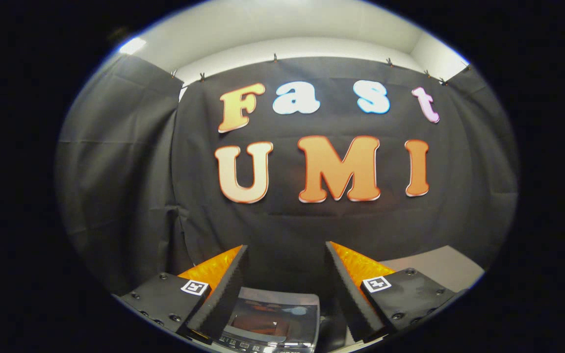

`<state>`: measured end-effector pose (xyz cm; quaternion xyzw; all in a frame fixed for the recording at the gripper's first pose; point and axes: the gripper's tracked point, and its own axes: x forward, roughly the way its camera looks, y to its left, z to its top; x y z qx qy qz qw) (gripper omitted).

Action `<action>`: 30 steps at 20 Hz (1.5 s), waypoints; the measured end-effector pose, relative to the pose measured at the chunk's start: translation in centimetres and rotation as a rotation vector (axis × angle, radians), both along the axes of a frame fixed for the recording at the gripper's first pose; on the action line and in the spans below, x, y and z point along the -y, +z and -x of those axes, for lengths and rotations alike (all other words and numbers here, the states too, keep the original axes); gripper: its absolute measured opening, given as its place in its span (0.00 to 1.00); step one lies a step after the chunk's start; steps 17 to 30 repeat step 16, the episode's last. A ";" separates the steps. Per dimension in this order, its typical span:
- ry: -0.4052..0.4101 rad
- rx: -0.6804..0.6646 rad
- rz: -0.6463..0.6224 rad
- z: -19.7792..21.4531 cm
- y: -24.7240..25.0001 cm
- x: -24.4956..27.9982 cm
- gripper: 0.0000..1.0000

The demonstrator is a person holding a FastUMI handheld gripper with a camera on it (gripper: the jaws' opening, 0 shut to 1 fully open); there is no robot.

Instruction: Put the clothes into the washing machine and then close the washing machine lid.

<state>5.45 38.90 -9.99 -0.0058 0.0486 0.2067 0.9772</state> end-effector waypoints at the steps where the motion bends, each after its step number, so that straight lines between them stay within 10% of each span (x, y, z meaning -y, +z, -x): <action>1: -0.011 0.020 -0.002 0.2 1.2 1.0 0.99; 16: -0.128 0.132 0.030 8.2 8.3 16.2 0.99; 30: -0.128 0.132 0.030 8.2 8.3 16.2 0.99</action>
